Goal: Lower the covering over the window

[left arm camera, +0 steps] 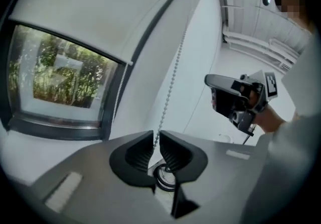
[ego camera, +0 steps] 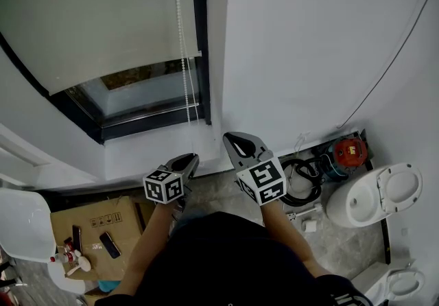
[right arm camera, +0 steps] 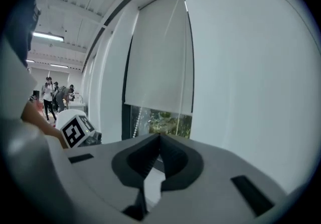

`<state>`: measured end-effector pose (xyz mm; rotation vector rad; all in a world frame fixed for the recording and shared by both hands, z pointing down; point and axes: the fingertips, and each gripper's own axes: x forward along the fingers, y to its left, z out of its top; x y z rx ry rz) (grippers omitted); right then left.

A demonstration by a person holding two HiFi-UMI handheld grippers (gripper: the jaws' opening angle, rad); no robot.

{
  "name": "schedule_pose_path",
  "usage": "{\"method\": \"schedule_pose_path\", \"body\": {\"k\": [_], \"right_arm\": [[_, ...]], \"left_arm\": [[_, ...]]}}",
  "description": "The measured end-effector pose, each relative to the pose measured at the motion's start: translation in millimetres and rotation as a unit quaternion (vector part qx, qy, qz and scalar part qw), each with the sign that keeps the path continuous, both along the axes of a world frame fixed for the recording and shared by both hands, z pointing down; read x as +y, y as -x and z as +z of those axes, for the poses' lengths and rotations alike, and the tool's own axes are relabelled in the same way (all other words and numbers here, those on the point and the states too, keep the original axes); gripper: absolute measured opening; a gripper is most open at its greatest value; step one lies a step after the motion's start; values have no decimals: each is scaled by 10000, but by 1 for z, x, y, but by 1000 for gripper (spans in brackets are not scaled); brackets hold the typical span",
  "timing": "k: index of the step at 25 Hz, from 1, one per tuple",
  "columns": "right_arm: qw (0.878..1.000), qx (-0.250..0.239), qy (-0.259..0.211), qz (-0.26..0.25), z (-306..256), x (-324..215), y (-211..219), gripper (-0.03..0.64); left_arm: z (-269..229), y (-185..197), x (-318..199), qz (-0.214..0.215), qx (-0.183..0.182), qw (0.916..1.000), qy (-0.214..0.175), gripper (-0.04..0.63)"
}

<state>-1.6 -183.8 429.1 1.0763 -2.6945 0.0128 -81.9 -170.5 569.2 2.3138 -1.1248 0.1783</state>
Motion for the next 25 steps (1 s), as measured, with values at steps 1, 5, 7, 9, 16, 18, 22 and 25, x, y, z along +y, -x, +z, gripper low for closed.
{"method": "schedule_pose_path", "body": {"k": [1, 5, 7, 9, 16, 18, 22, 25], "right_arm": [[9999, -22, -90, 107, -5, -1, -3, 12], [9982, -81, -370, 471, -19, -3, -16, 12], [9966, -114, -527, 621, -29, -3, -19, 12], [9941, -177, -766, 753, -44, -1, -20, 12], [9822, -410, -1513, 1036, -104, 7, -21, 12], [9809, -412, -1602, 1024, -115, 10, -18, 12], [9783, -363, -1764, 1020, -122, 13, -18, 12], [9784, -399, -1723, 1073, -120, 14, -20, 12]], "left_arm": [[0, 10, -1, -200, 22, 9998, 16, 30], [-31, 51, -8, -916, -128, 9948, -432, 94], [-69, 67, -10, -1212, -119, 9883, -921, 94], [-113, 75, -10, -1421, -258, 9783, -1487, 93], [-227, 62, 8, -1691, -779, 9437, -2734, 11], [-238, 56, 12, -1678, -771, 9409, -2841, 11], [-244, 48, 15, -1697, -734, 9399, -2872, 11], [-246, 43, 17, -1676, -757, 9391, -2902, 11]]}}
